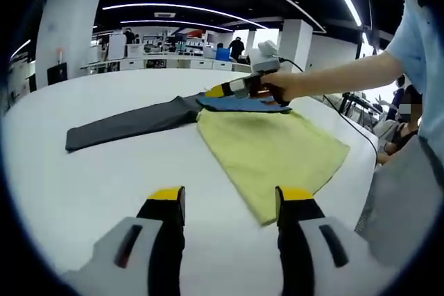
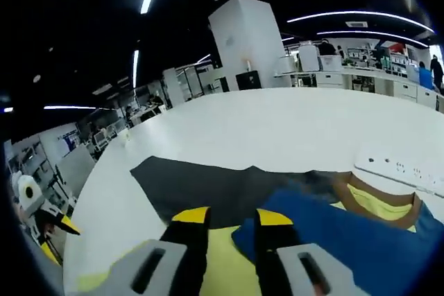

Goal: Fold the garment on the visible template until the final outline fits inside the template.

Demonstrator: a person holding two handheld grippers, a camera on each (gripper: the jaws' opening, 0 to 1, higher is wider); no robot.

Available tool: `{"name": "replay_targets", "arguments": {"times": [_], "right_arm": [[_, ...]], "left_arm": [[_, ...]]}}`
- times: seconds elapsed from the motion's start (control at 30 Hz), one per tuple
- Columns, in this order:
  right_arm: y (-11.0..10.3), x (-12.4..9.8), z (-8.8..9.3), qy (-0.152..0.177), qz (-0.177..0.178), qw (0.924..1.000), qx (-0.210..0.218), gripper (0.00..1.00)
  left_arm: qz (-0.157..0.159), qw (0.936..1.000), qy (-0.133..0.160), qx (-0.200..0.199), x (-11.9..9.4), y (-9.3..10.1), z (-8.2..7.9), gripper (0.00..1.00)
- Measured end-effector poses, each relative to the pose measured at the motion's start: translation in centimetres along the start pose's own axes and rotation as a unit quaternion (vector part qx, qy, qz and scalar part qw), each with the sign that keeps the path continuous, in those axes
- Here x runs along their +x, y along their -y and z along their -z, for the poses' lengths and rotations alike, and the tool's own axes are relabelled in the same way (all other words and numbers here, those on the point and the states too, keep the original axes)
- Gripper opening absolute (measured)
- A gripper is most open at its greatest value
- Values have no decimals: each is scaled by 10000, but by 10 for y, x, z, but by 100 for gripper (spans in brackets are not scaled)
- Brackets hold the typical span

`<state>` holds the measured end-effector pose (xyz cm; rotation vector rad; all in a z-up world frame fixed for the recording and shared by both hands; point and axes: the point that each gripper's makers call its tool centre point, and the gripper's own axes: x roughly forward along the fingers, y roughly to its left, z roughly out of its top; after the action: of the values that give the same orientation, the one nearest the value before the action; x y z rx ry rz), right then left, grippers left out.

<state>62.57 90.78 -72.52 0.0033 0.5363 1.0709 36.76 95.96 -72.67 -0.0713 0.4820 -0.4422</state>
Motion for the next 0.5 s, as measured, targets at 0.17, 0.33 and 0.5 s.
{"name": "replay_targets", "arguments": {"times": [0.17, 0.33, 0.5], "right_arm": [[1, -10, 0, 80, -15, 9997, -217, 52], [10, -22, 7, -49, 83, 9991, -402, 73], [16, -32, 10, -132, 101, 9982, -571, 90]], "left_arm": [[33, 10000, 7, 33, 0, 1, -3, 49], [94, 9999, 12, 80, 1, 3, -7, 50], [206, 9997, 11, 119, 0, 6, -11, 51]]}}
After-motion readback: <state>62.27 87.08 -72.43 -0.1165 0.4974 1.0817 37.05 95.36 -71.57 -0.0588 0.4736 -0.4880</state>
